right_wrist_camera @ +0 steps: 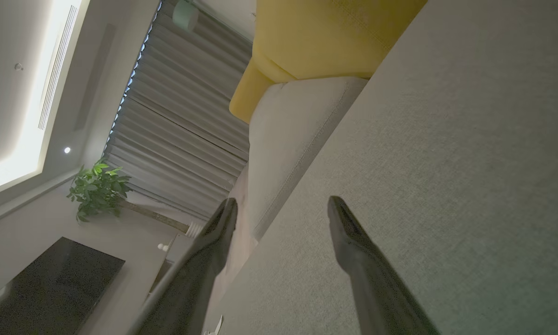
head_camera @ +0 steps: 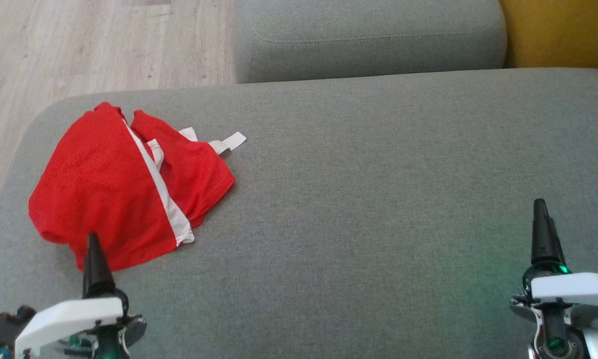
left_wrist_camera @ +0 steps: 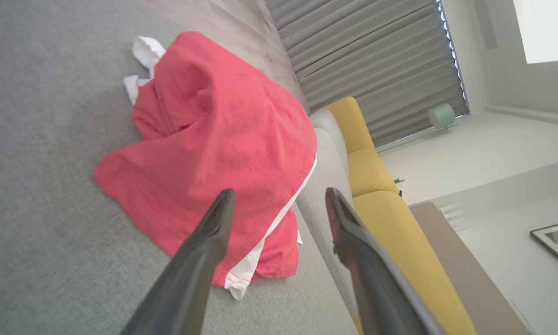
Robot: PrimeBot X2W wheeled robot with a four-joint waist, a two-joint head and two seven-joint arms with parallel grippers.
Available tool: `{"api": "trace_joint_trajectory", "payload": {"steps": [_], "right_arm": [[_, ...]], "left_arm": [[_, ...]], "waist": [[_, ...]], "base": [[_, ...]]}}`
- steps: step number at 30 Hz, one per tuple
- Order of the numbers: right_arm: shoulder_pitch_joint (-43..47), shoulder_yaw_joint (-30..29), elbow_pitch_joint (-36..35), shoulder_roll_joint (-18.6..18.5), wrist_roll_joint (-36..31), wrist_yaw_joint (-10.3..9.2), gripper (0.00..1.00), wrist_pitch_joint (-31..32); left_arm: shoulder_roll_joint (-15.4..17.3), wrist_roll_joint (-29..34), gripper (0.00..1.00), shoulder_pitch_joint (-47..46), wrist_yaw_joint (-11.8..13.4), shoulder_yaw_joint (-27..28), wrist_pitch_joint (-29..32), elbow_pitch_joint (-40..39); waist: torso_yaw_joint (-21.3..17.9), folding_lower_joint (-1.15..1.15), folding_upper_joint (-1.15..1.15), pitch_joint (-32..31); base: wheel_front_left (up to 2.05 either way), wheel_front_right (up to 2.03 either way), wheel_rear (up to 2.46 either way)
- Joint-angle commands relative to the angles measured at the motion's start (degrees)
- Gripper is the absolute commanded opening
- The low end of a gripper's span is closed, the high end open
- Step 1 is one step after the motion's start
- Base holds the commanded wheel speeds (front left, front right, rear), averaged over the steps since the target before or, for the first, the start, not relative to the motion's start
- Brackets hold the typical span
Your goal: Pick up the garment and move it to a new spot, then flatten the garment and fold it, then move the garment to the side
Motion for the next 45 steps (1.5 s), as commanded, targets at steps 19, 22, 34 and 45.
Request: {"api": "trace_joint_trajectory", "payload": {"steps": [19, 22, 34, 45], "right_arm": [[-2.56, 4.37, -7.38, -0.34, -21.55, 0.23, 1.0, -3.6], [-2.56, 4.84, -7.86, -0.35, -24.75, 0.24, 1.0, -4.1], [-2.44, 6.57, -9.62, -0.39, -36.79, 0.29, 1.0, -6.13], [-2.27, 7.02, -10.53, -0.43, -47.57, 0.33, 1.0, -7.99]], "left_arm": [[0.57, 23.69, 1.0, -4.43, 3.64, -8.32, -3.38, -7.71], [1.39, 27.33, 1.0, -4.87, 4.15, -10.28, -3.89, -7.98], [5.58, 37.6, 1.0, -6.97, 8.43, -19.07, -5.9, -7.69], [8.59, 45.05, 1.0, -9.18, 11.51, -25.95, -7.74, -6.2]], "waist": [[0.19, 0.0, 0.0, 0.68], [0.18, 0.0, 0.0, 0.79], [-0.11, 0.0, 0.0, 0.97], [-0.71, 0.0, 0.0, 1.34]], "base": [[0.0, 0.0, 0.0], [0.0, 0.0, 0.0], [0.0, 0.0, 0.0], [0.0, 0.0, 0.0]]}}
